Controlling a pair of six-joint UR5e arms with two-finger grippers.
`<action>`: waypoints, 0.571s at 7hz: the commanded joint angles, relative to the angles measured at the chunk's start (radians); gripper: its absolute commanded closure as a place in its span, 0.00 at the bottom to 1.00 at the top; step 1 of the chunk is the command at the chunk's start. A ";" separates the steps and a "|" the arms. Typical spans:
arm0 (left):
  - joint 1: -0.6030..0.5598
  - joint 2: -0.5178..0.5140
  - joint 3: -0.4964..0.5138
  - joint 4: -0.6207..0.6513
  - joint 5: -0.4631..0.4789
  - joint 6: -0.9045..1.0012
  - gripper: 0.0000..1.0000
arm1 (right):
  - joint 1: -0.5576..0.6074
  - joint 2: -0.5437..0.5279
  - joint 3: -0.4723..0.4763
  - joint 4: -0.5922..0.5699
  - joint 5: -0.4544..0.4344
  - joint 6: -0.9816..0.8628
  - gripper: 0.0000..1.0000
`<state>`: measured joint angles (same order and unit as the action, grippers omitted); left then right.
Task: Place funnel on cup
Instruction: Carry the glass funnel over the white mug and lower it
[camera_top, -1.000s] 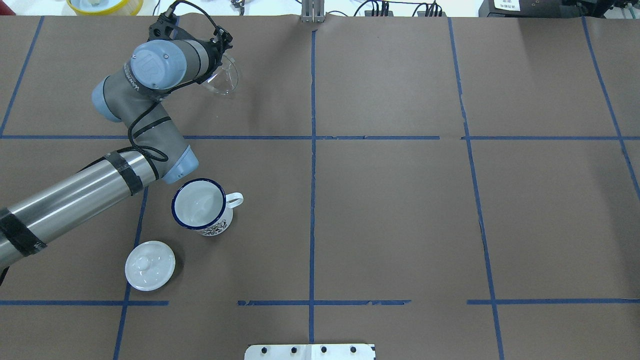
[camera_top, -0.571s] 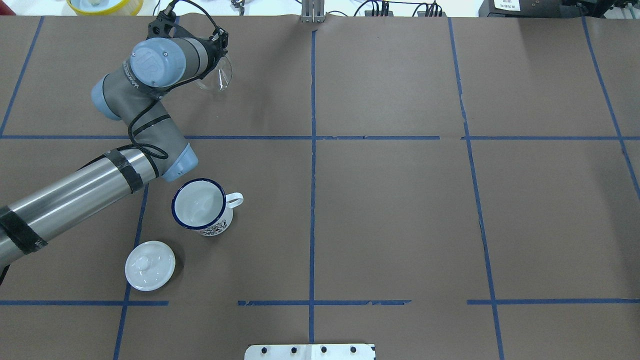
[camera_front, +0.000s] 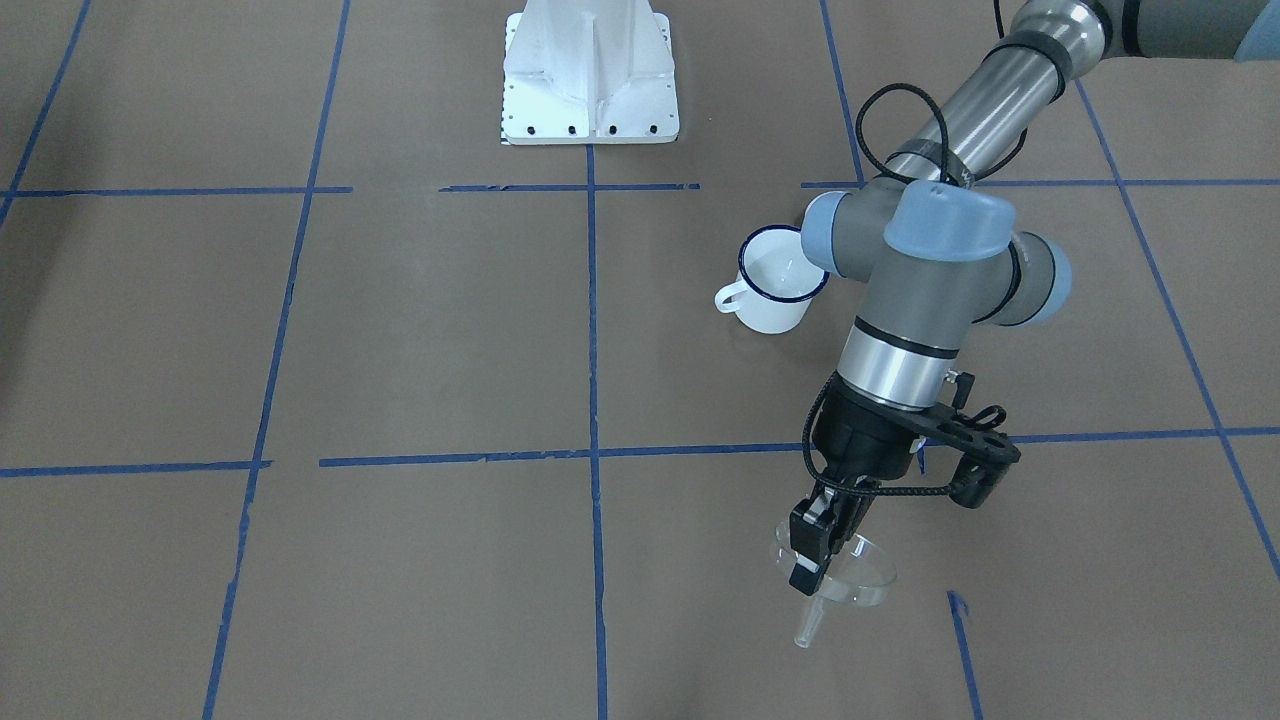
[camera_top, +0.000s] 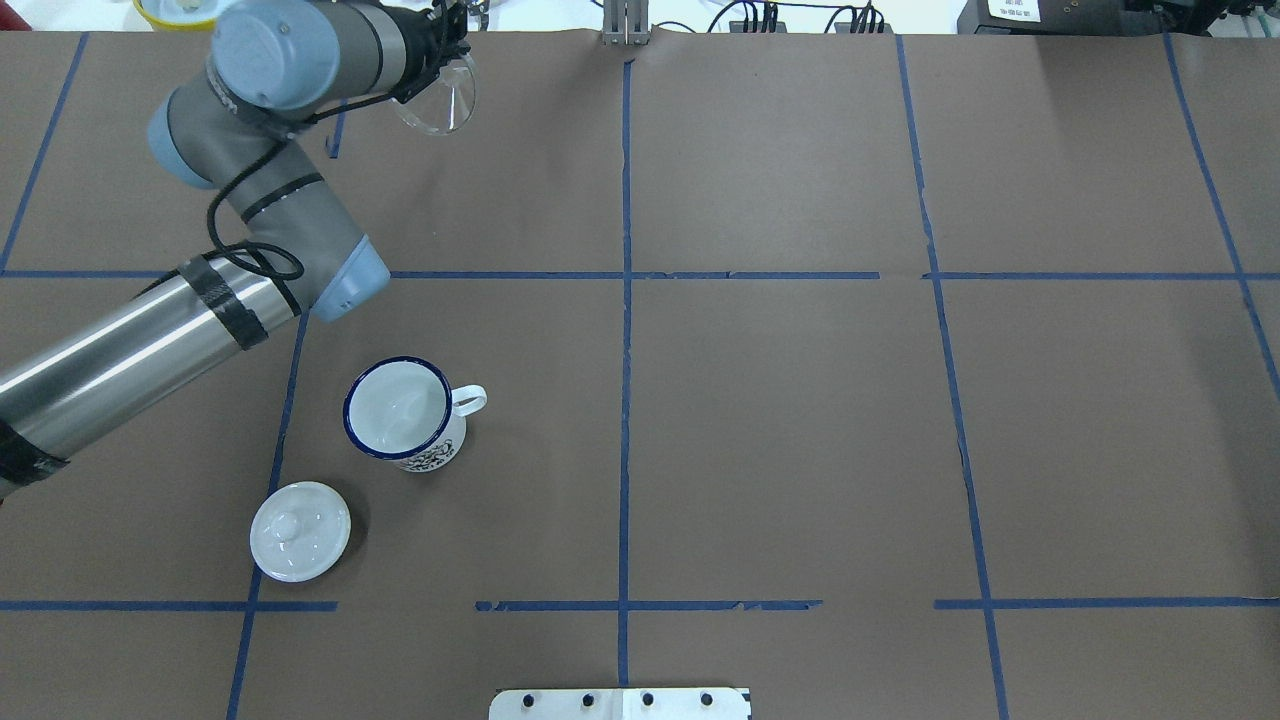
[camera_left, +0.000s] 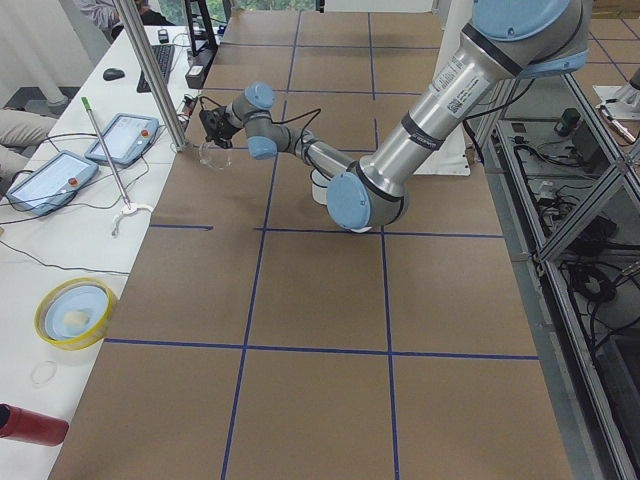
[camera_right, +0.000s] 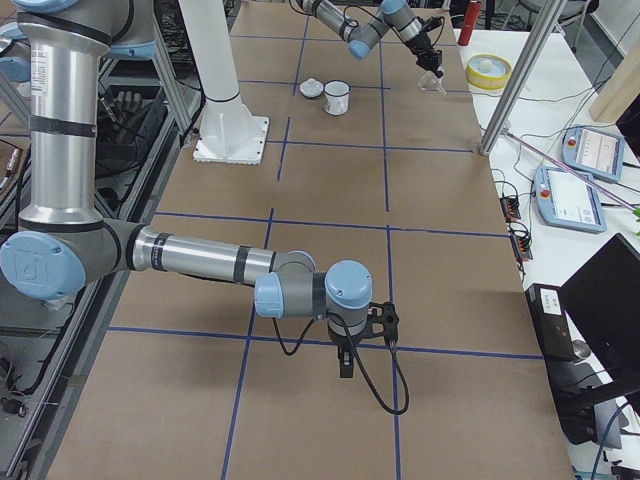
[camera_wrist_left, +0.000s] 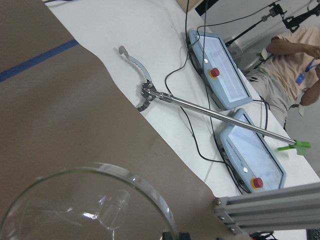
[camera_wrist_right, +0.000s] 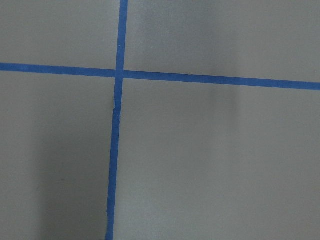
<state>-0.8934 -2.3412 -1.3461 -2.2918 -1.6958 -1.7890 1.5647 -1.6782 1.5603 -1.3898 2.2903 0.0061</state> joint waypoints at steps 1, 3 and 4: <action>-0.021 0.038 -0.384 0.441 -0.146 0.168 1.00 | 0.000 0.000 0.001 0.000 0.000 0.000 0.00; -0.004 0.051 -0.656 0.919 -0.270 0.284 1.00 | 0.000 0.000 0.000 0.000 0.000 0.000 0.00; 0.081 0.046 -0.694 1.074 -0.280 0.354 1.00 | 0.000 0.000 0.000 0.000 0.000 0.000 0.00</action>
<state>-0.8777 -2.2923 -1.9597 -1.4234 -1.9448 -1.5059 1.5647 -1.6781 1.5607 -1.3898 2.2903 0.0061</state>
